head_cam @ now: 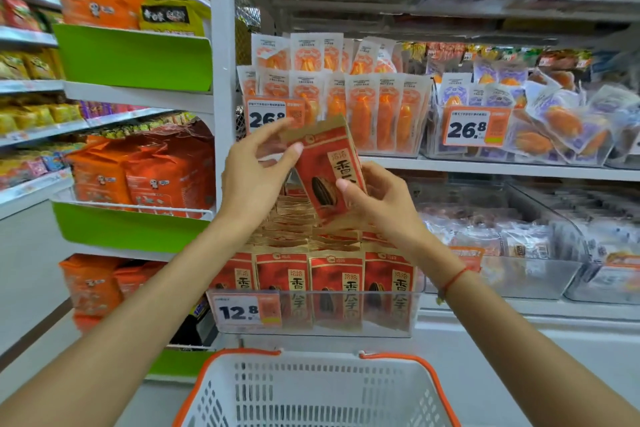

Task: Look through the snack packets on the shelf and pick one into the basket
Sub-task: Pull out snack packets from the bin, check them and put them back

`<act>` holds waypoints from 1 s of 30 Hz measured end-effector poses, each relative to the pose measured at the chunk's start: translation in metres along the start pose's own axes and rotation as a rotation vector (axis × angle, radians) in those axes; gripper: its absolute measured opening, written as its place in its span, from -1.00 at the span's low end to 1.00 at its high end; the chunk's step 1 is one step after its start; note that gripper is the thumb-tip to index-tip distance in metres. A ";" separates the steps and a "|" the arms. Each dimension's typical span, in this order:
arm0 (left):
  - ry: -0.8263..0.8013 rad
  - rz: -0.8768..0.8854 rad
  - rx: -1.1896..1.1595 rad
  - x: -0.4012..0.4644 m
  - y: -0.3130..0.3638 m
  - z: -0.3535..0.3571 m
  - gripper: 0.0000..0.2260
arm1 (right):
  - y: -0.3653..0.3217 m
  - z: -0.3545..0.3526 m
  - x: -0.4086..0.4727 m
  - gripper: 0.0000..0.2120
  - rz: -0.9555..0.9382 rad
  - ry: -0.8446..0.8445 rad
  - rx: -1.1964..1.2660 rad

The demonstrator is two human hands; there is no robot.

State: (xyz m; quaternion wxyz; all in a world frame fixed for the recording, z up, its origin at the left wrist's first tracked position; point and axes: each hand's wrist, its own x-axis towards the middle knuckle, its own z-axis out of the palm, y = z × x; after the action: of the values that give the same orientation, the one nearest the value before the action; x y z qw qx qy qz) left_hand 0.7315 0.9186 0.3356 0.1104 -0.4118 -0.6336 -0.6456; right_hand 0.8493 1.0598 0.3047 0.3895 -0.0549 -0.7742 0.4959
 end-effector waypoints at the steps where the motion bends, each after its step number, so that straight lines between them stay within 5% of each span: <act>1: -0.012 -0.038 -0.062 -0.007 0.000 -0.003 -0.66 | -0.003 0.004 -0.008 -0.82 0.010 -0.001 0.043; 9: -0.112 -0.281 -0.209 -0.094 -0.044 -0.004 -0.92 | 0.018 0.036 -0.069 -0.85 0.259 -0.051 0.260; 14: -0.263 -0.410 -0.271 -0.114 -0.061 -0.019 -0.86 | 0.028 0.040 -0.084 -0.79 0.360 -0.145 0.179; 21: -0.603 -0.548 -0.092 -0.133 -0.080 -0.024 -0.77 | 0.041 0.039 -0.089 -0.85 0.351 -0.025 0.068; 30: -0.685 -0.651 -0.165 -0.131 -0.079 -0.020 -0.73 | 0.051 0.036 -0.092 -0.89 0.081 0.106 -0.111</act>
State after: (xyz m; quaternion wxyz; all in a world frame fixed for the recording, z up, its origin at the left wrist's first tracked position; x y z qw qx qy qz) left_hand 0.7551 0.8645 0.1932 -0.3457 -0.3887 -0.6760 -0.5219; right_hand 0.8741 1.0156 0.2056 0.4058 -0.1339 -0.7760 0.4639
